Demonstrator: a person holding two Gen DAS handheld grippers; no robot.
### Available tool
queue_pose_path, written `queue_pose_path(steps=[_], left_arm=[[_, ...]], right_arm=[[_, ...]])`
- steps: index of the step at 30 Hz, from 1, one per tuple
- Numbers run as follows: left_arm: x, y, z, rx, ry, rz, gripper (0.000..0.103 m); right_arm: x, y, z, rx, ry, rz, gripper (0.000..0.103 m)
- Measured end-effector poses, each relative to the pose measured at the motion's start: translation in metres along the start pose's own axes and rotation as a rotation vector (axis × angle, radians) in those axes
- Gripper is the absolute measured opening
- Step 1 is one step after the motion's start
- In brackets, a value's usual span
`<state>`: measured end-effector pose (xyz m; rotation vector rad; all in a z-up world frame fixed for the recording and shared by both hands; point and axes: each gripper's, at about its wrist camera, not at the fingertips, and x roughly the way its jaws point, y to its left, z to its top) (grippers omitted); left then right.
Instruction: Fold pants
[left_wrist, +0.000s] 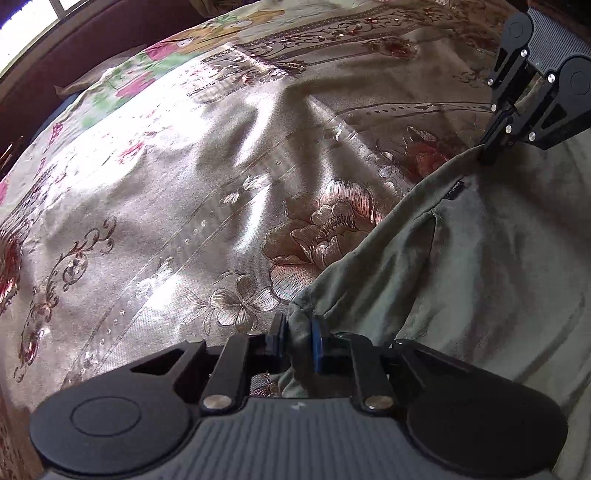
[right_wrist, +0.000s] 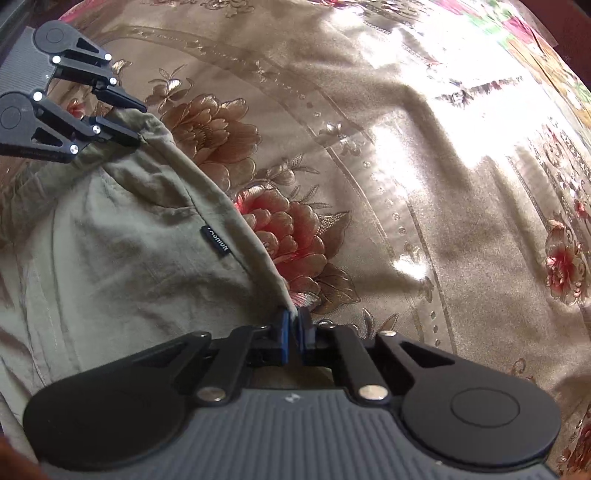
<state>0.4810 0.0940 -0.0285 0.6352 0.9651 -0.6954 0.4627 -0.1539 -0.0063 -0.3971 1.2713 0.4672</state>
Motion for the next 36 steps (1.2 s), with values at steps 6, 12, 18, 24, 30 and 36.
queue_pose_path(steps=[6, 12, 18, 24, 30, 36], left_arm=[[-0.046, -0.011, -0.019, -0.014, -0.060, 0.047, 0.025], [-0.125, -0.045, -0.068, -0.042, -0.079, 0.057, 0.024], [-0.193, -0.095, -0.128, -0.085, -0.053, 0.038, 0.019], [-0.186, -0.126, -0.176, -0.164, 0.010, 0.053, 0.019], [-0.162, -0.140, -0.170, -0.035, -0.080, 0.216, 0.026], [-0.134, -0.146, -0.165, 0.129, -0.103, 0.281, 0.043]], right_arm=[[-0.050, 0.029, -0.016, -0.010, -0.080, -0.024, 0.003], [-0.111, 0.082, -0.054, 0.004, -0.126, 0.041, 0.003], [-0.148, 0.148, -0.100, 0.052, -0.086, 0.161, 0.003], [-0.126, 0.209, -0.140, 0.100, -0.008, 0.273, 0.002], [-0.099, 0.229, -0.148, 0.036, 0.026, 0.160, 0.003], [-0.103, 0.238, -0.117, -0.052, -0.099, 0.052, 0.021]])
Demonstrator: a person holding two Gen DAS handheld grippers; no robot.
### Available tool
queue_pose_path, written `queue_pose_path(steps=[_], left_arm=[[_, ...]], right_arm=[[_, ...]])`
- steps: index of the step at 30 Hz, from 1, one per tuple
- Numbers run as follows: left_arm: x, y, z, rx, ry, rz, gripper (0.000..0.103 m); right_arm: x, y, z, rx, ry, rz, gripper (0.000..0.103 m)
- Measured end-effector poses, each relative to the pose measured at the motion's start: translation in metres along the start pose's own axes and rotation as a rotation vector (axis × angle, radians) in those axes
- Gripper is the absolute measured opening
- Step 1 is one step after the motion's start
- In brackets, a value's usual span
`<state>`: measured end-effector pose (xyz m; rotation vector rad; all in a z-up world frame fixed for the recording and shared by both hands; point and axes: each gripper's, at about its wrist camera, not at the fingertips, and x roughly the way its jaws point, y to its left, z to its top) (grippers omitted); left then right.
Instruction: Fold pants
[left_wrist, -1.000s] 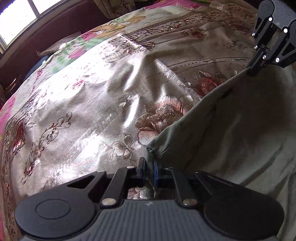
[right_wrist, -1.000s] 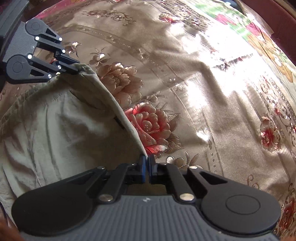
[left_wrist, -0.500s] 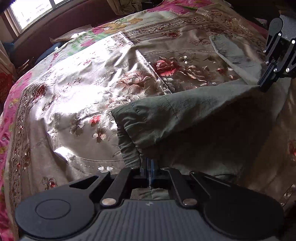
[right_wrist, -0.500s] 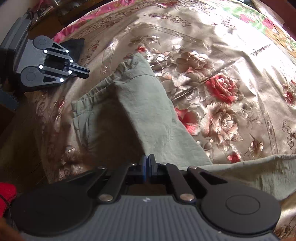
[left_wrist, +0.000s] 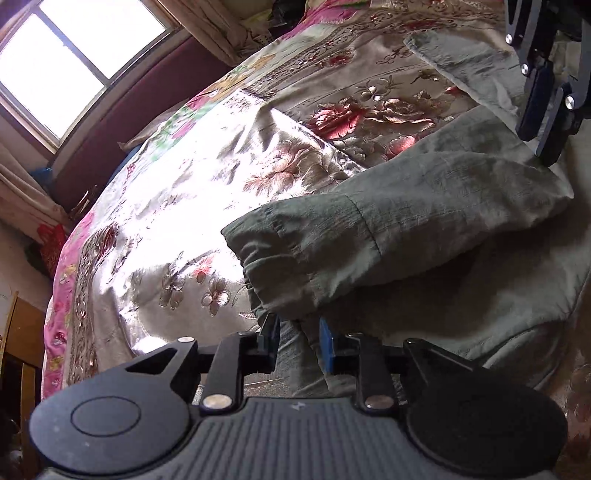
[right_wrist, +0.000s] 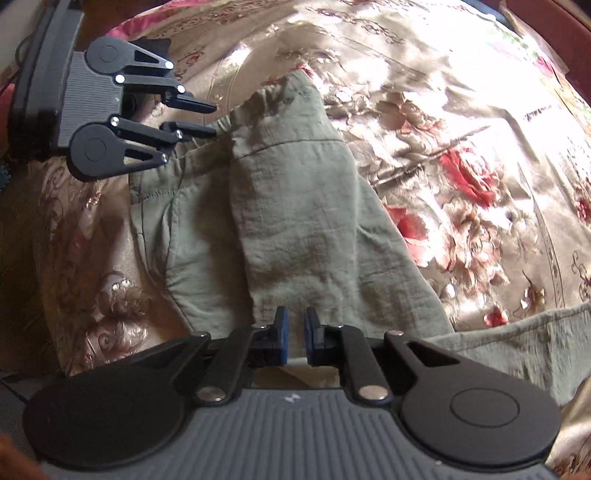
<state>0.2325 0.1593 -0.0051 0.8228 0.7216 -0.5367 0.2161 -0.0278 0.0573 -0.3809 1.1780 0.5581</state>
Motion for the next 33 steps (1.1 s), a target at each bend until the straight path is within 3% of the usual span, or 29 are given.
queue_pose_path(steps=[2, 4, 7, 9, 10, 11, 15, 19, 21, 22, 28, 33], left_arm=[[0.005, 0.002, -0.005, 0.008, 0.020, -0.021, 0.048], [0.006, 0.009, -0.011, -0.022, 0.033, -0.049, 0.048], [0.003, 0.021, -0.014, -0.054, 0.015, -0.067, 0.050], [0.007, 0.030, -0.013, -0.101, -0.004, -0.098, 0.054], [0.010, 0.033, -0.012, -0.126, -0.010, -0.115, 0.054], [0.013, 0.035, -0.011, -0.146, -0.018, -0.132, 0.055], [0.026, 0.039, -0.004, -0.231, -0.048, -0.186, 0.059], [0.030, 0.038, 0.007, -0.263, -0.088, -0.224, 0.059], [0.037, 0.039, 0.011, -0.304, -0.070, -0.250, 0.044], [0.043, 0.041, 0.013, -0.325, -0.047, -0.260, 0.030], [0.037, 0.054, 0.016, -0.389, -0.059, -0.297, 0.023], [-0.017, 0.081, 0.007, -0.372, -0.101, -0.250, 0.023]], right_arm=[[0.011, 0.017, 0.012, -0.046, -0.055, 0.012, 0.057], [0.026, 0.033, 0.018, -0.120, -0.111, 0.004, 0.066], [0.056, 0.055, 0.024, -0.246, -0.130, -0.098, 0.061], [0.069, 0.055, 0.026, -0.259, -0.115, -0.172, 0.041], [0.071, 0.048, 0.029, -0.221, -0.096, -0.179, 0.021], [0.070, 0.040, 0.031, -0.172, -0.080, -0.167, 0.017], [0.044, 0.006, 0.036, 0.008, -0.092, -0.117, 0.011], [0.027, -0.010, 0.039, 0.065, -0.111, -0.113, 0.009], [0.028, -0.015, 0.042, 0.085, -0.110, -0.112, 0.009], [0.028, -0.017, 0.042, 0.096, -0.109, -0.109, 0.009], [0.018, -0.026, 0.044, 0.135, -0.130, -0.108, 0.007], [-0.017, -0.010, 0.050, 0.140, -0.161, -0.029, 0.007]])
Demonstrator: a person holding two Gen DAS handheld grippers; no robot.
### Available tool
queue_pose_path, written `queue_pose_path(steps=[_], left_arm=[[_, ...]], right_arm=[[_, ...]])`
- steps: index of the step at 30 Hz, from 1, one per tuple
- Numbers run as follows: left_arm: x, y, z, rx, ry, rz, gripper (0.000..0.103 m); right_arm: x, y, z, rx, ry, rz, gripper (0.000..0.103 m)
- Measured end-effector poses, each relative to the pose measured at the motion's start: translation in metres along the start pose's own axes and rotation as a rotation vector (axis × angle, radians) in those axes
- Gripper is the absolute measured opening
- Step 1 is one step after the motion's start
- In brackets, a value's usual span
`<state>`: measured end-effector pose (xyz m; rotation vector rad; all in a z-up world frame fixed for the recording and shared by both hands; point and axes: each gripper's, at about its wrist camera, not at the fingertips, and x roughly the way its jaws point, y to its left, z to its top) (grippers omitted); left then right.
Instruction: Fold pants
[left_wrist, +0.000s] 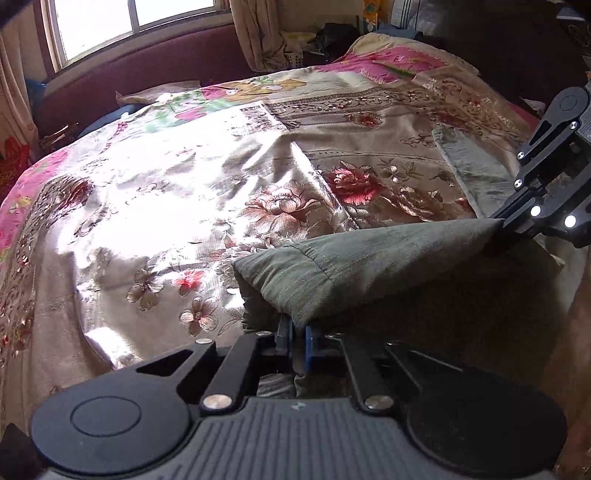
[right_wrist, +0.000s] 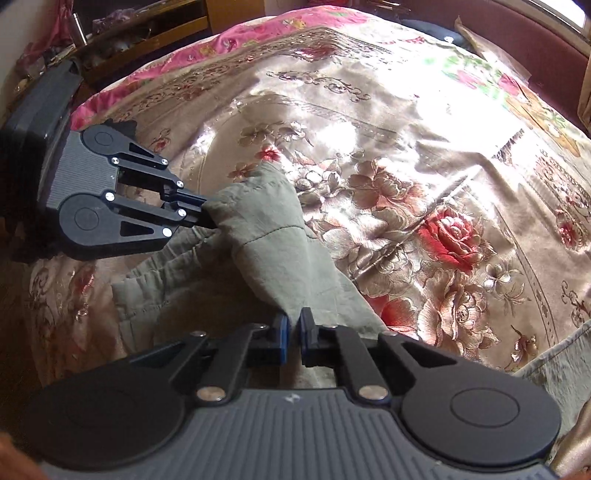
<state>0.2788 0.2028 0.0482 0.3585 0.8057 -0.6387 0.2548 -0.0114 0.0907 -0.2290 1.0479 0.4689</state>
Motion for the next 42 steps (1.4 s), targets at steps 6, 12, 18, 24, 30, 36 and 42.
queue_pose_path(steps=[6, 12, 18, 24, 30, 36, 42], left_arm=[[-0.039, -0.005, -0.042, 0.023, 0.102, 0.041, 0.023], [-0.016, -0.029, -0.094, 0.038, 0.233, 0.059, 0.022], [-0.017, -0.026, -0.105, 0.032, 0.271, 0.160, 0.023], [-0.039, -0.022, -0.096, 0.008, 0.260, 0.241, 0.023], [-0.043, -0.061, -0.035, -0.016, 0.177, 0.223, 0.023], [0.017, -0.150, 0.039, -0.035, 0.128, 0.047, 0.027], [0.099, -0.204, 0.085, -0.053, 0.127, -0.096, 0.028]], right_arm=[[-0.011, 0.053, -0.010, -0.030, 0.034, 0.151, 0.007], [0.055, 0.098, -0.060, -0.070, 0.184, 0.213, 0.008], [0.069, 0.116, -0.068, -0.178, 0.212, 0.175, 0.017], [0.030, 0.081, -0.068, -0.057, 0.186, 0.137, 0.028], [-0.002, -0.005, -0.078, -0.007, 0.153, 0.001, 0.028], [-0.020, -0.138, -0.084, 0.027, 0.133, -0.154, 0.028], [-0.010, -0.241, -0.069, -0.143, 0.149, -0.162, 0.034]])
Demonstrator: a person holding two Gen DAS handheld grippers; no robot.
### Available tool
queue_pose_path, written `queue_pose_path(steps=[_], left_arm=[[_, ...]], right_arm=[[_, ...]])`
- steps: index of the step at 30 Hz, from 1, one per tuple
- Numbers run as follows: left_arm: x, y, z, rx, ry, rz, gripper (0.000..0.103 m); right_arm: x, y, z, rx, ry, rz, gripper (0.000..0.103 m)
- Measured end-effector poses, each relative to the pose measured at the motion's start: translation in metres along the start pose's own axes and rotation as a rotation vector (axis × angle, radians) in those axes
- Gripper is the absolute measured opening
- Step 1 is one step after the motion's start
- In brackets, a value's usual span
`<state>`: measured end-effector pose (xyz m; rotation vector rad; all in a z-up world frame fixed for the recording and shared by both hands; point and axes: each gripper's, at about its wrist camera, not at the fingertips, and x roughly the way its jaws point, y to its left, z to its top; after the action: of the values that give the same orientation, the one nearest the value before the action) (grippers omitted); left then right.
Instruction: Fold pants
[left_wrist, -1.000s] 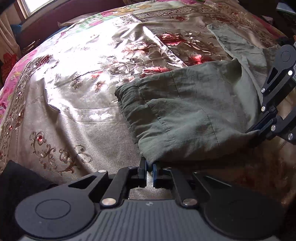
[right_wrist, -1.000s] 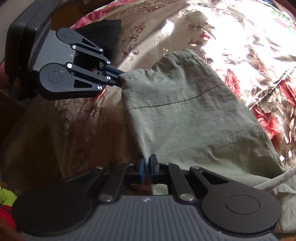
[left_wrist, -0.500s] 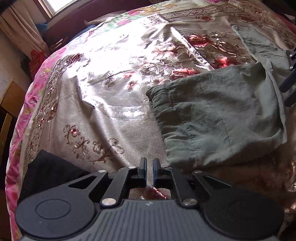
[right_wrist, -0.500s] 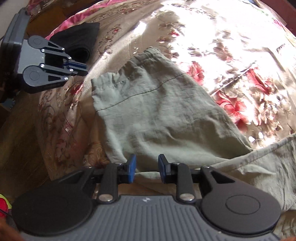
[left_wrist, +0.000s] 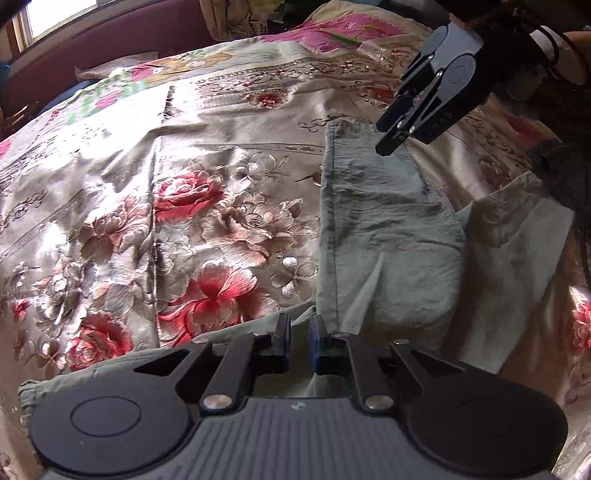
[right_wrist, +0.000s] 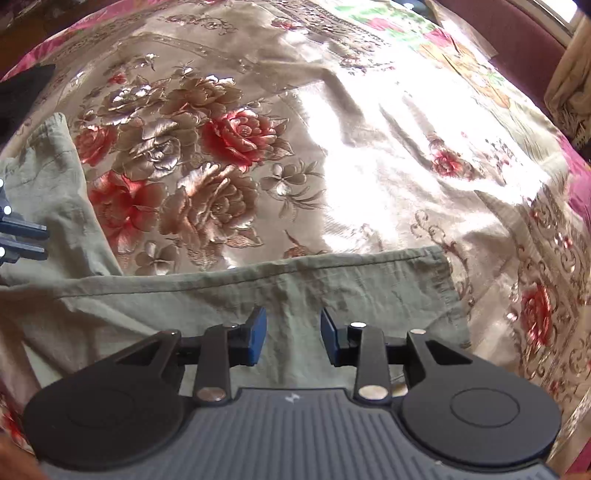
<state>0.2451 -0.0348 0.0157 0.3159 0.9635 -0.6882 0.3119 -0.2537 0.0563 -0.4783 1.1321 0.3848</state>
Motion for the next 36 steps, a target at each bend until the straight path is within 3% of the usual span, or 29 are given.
queue_pose_path(steps=[3, 6, 11, 17, 22, 24, 27, 32, 36], left_arm=[[0.025, -0.011, 0.010, 0.012, -0.004, -0.061, 0.028], [0.040, -0.012, 0.012, 0.016, 0.013, -0.113, 0.028], [0.052, -0.006, 0.012, -0.034, 0.019, -0.144, 0.029], [0.064, -0.009, 0.016, -0.033, 0.026, -0.183, 0.029], [0.069, -0.011, 0.016, -0.006, 0.034, -0.184, 0.029], [0.069, -0.011, 0.016, -0.013, 0.035, -0.177, 0.029], [0.066, -0.012, 0.017, -0.021, 0.031, -0.166, 0.029], [0.056, -0.022, 0.019, 0.028, 0.008, -0.121, 0.029], [0.045, -0.046, 0.022, 0.161, -0.042, -0.030, 0.036]], right_arm=[[0.028, -0.015, 0.004, -0.300, 0.044, -0.103, 0.032], [0.053, -0.020, 0.009, -0.593, 0.059, -0.141, 0.032], [0.102, -0.024, 0.022, -0.918, 0.153, -0.069, 0.032], [0.133, -0.024, 0.027, -1.174, 0.264, 0.037, 0.031], [0.139, -0.029, 0.032, -1.134, 0.344, 0.087, 0.020], [0.141, -0.029, 0.028, -1.120, 0.369, 0.074, 0.007], [0.136, -0.036, 0.022, -0.995, 0.362, 0.026, 0.005], [0.076, -0.056, -0.003, -0.752, 0.274, -0.063, 0.004], [0.008, -0.066, -0.038, -0.553, 0.197, -0.119, 0.004]])
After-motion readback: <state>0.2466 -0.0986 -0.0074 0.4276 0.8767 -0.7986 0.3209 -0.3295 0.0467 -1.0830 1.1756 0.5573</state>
